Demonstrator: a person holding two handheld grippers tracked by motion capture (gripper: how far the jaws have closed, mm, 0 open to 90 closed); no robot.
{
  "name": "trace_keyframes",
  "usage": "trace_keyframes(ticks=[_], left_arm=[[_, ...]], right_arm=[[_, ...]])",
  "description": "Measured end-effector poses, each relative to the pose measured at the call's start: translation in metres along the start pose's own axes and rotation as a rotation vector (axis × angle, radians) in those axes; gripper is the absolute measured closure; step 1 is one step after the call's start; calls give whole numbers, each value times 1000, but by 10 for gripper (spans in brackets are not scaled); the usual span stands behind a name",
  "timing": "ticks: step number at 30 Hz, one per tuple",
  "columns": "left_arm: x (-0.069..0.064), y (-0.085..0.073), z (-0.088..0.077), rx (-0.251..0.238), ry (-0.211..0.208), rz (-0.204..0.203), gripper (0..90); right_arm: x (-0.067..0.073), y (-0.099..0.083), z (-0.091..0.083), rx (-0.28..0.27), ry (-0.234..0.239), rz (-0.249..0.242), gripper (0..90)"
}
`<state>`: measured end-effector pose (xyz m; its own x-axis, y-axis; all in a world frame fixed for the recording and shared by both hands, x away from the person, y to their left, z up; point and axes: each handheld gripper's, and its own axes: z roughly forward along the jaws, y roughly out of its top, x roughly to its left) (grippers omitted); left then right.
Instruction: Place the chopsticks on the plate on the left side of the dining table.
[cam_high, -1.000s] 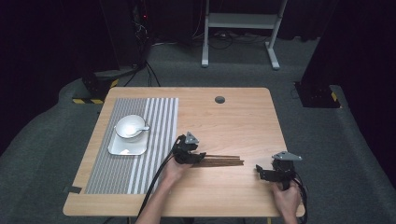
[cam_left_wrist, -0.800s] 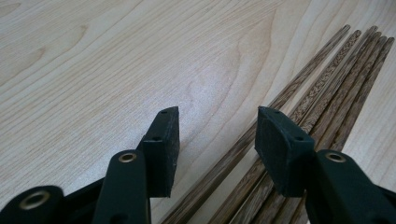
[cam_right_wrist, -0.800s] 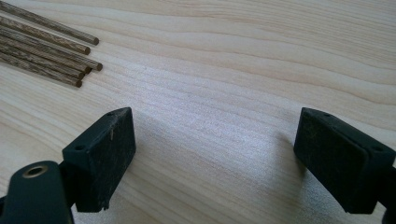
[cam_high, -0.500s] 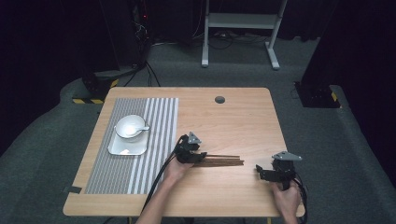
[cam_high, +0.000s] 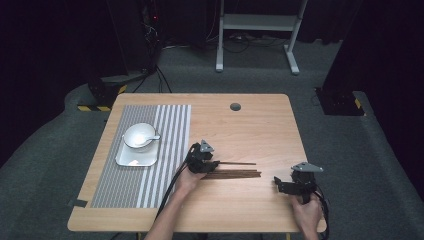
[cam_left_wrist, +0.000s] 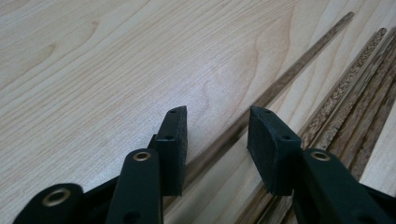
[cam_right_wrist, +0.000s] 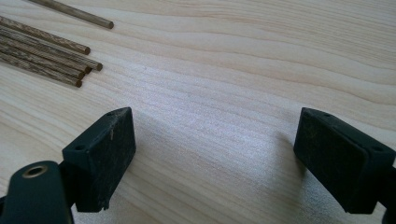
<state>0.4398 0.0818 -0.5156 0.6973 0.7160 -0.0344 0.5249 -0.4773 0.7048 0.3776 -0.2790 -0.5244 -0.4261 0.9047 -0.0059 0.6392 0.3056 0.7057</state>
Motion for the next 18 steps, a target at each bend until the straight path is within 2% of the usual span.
trace_keyframes(ticks=[3,5,12,18], left_arm=[[-1,6,3,31,15,22,599],[-1,8,4,34,15,29,611],[2,9,6,18,16,10,655],[4,11,7,29,31,17,690]], right_arm=[[0,0,0,0,0,0,125],[0,0,0,0,0,0,125],[0,0,0,0,0,0,125],[0,0,0,0,0,0,125]])
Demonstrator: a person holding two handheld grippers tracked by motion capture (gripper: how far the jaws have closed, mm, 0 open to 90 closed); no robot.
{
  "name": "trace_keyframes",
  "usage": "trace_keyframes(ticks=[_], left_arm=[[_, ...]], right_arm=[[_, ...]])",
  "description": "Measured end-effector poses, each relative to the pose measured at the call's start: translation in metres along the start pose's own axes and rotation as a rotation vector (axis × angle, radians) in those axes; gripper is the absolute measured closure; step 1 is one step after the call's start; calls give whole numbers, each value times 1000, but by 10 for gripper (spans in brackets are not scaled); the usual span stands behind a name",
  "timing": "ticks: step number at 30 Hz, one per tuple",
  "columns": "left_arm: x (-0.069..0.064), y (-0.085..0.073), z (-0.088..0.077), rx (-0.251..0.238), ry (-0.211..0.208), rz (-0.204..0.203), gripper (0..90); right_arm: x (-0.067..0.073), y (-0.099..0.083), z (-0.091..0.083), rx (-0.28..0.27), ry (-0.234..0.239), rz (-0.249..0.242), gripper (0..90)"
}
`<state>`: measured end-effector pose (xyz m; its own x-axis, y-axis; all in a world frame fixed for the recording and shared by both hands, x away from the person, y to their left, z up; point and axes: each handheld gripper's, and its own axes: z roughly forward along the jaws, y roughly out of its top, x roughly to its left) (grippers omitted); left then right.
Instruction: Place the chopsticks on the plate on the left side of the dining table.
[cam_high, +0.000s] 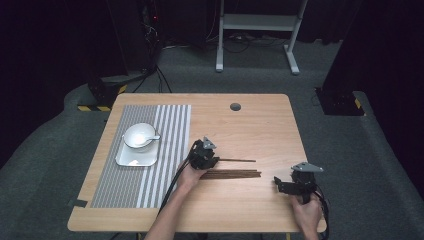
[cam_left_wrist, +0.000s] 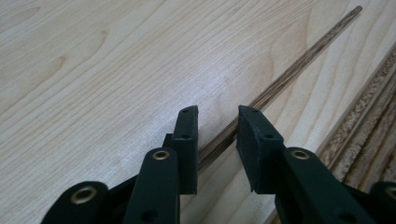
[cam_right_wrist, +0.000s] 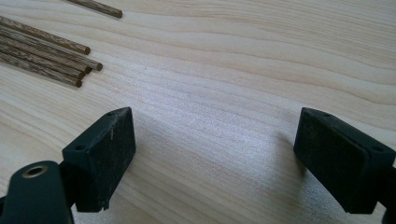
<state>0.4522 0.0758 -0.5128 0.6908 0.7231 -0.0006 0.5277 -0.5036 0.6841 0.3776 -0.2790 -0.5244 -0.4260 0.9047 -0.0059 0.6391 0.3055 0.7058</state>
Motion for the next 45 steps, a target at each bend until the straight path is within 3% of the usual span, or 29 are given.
trace_keyframes(ticks=[19,27,33,45], left_arm=[[9,8,6,15,19,0,782],[17,13,8,36,2,21,792],[22,13,8,36,-11,22,834],[28,12,9,25,-17,25,837]], right_arm=[[0,0,0,0,0,0,125],[0,0,0,0,1,0,125],[0,0,0,0,0,0,125],[0,0,0,0,0,0,125]])
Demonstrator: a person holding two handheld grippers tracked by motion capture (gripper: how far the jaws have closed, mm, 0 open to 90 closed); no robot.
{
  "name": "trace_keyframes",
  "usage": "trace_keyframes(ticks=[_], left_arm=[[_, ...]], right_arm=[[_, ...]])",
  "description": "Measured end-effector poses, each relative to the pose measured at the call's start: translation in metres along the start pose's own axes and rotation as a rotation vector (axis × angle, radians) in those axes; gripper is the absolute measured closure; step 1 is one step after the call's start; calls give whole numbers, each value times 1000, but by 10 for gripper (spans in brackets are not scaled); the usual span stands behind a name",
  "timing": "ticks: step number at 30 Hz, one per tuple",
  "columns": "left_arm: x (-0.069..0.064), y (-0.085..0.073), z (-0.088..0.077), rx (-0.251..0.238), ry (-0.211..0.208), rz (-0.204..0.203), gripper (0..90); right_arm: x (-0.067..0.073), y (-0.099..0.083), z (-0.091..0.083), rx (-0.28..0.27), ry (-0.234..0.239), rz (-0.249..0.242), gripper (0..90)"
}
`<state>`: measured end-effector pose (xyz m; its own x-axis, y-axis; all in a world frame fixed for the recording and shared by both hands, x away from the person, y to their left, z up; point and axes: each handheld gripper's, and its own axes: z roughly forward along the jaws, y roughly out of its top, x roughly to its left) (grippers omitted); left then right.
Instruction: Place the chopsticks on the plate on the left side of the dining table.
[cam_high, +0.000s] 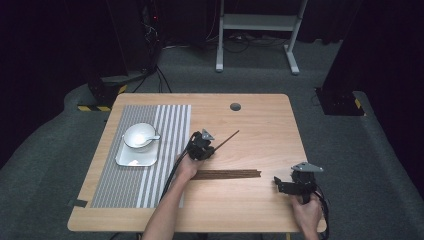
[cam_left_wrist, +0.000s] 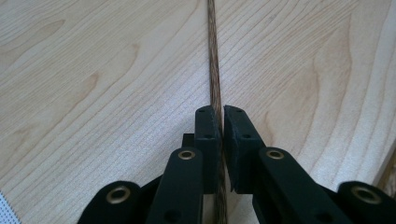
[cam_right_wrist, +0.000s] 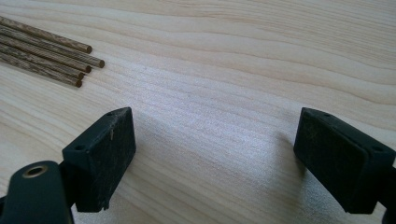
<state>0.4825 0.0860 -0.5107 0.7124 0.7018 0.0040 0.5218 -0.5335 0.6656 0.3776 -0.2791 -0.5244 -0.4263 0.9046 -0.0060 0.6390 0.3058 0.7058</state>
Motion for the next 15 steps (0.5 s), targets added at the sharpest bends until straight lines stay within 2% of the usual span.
trace_keyframes(ticks=[7,15], left_arm=[[3,-2,0,-14,-21,2,842],[3,-1,0,-12,-21,34,844]], right_arm=[[0,0,0,0,0,0,125],[0,0,0,0,0,0,125]])
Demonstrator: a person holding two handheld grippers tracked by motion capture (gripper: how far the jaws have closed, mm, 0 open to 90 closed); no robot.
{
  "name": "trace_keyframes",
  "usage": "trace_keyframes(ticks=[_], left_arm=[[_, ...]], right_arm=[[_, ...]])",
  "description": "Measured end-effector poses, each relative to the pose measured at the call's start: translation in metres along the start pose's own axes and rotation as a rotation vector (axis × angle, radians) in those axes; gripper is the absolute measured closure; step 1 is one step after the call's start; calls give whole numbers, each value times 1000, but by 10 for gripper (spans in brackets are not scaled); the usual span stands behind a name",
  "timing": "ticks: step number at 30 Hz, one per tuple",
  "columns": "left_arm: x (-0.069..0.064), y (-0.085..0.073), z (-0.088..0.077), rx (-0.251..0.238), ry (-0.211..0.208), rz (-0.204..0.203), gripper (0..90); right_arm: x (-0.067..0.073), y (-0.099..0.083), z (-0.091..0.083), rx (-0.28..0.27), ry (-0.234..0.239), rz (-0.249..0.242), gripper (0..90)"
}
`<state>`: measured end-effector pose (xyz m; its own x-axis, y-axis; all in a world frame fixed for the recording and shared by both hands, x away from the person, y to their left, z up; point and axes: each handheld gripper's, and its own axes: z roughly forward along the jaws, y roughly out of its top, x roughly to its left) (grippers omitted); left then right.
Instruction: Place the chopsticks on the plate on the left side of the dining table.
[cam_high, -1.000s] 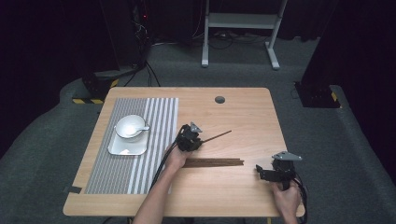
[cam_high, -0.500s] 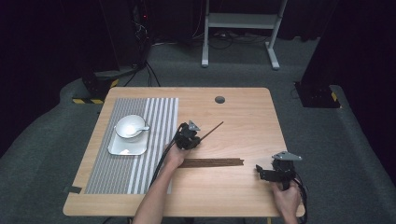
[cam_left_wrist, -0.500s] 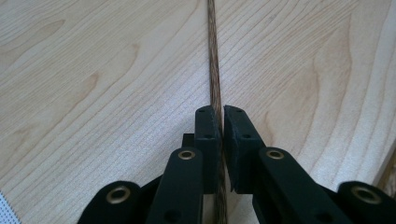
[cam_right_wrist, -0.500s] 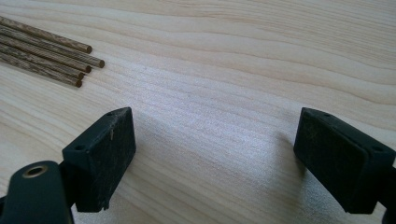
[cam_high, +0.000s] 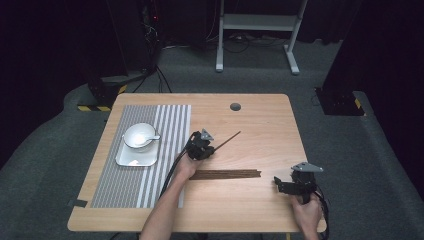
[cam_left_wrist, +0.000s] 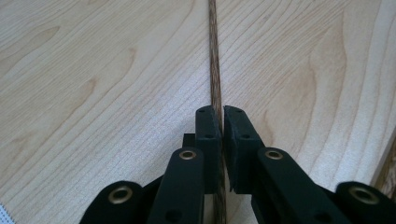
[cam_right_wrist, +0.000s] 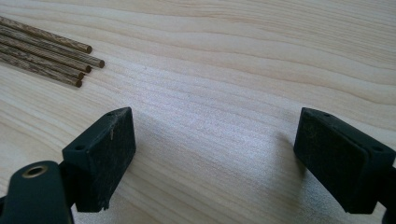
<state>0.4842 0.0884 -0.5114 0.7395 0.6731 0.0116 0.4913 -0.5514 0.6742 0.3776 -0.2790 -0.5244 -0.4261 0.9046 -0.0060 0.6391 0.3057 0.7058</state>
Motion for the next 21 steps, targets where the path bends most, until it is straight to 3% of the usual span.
trace_keyframes(ticks=[5,21], left_arm=[[-2,1,0,7,8,22,845],[-1,3,-13,-26,14,20,846]], right_arm=[[0,0,0,0,0,0,125],[0,0,0,1,-1,0,125]])
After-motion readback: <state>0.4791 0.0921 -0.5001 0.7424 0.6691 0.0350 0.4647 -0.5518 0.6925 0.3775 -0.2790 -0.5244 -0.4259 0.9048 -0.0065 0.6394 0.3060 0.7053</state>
